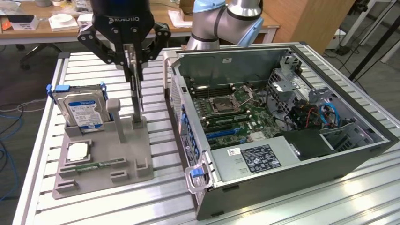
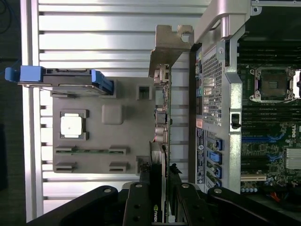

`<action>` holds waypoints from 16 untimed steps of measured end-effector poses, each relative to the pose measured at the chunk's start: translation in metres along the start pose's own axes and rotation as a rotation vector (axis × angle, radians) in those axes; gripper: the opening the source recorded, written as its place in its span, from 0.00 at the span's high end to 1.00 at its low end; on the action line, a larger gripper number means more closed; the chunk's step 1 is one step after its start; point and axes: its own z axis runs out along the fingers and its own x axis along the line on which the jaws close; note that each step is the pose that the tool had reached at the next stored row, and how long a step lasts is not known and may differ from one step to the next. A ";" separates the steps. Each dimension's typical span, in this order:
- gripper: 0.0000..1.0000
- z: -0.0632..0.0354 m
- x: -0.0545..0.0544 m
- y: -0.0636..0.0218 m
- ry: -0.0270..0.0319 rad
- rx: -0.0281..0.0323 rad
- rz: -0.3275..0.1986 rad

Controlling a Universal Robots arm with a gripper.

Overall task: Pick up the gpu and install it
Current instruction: 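Pick up the gpu and move the gpu toward the slot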

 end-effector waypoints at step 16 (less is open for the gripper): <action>0.74 0.0002 -0.010 0.0002 0.0000 0.0000 0.000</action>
